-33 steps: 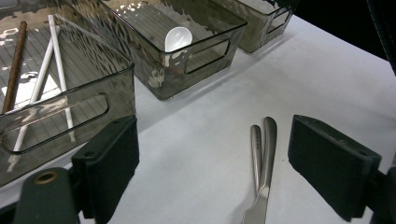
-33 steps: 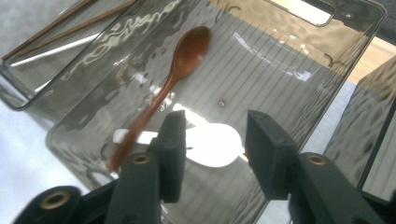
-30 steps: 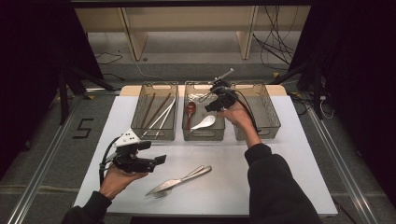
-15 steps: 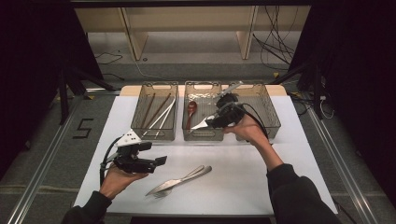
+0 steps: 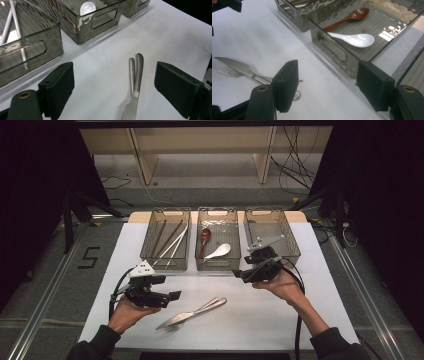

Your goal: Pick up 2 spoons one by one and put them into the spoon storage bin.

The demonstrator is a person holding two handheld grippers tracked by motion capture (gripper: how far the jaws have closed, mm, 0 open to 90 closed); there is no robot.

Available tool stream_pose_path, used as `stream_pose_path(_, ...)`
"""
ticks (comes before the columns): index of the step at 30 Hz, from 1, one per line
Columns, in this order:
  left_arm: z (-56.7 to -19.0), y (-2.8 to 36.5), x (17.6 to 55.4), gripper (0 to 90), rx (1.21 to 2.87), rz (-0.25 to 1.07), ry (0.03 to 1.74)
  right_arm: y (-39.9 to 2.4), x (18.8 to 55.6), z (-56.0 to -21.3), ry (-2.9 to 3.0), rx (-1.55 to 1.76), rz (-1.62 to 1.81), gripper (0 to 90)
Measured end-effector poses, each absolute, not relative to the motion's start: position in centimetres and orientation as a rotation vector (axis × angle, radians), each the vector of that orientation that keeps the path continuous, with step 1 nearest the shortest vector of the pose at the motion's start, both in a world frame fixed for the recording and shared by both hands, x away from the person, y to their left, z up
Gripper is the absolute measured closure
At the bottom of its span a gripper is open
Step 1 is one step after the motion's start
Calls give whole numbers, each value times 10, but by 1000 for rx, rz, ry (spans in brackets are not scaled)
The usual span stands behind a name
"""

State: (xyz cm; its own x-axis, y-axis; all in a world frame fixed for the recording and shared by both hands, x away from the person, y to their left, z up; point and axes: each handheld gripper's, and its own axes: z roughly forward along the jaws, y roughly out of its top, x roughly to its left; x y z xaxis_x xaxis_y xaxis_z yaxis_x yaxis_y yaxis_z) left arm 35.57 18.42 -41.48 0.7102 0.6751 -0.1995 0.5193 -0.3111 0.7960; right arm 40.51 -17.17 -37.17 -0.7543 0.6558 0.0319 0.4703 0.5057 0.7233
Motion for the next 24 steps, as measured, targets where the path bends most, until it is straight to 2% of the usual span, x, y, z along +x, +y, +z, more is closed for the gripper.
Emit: stream_pose_path(24, -426, 152, 351, 185, 2194, 112, 797, -211, 359, -391, 2447, 1022, 1175, 325)
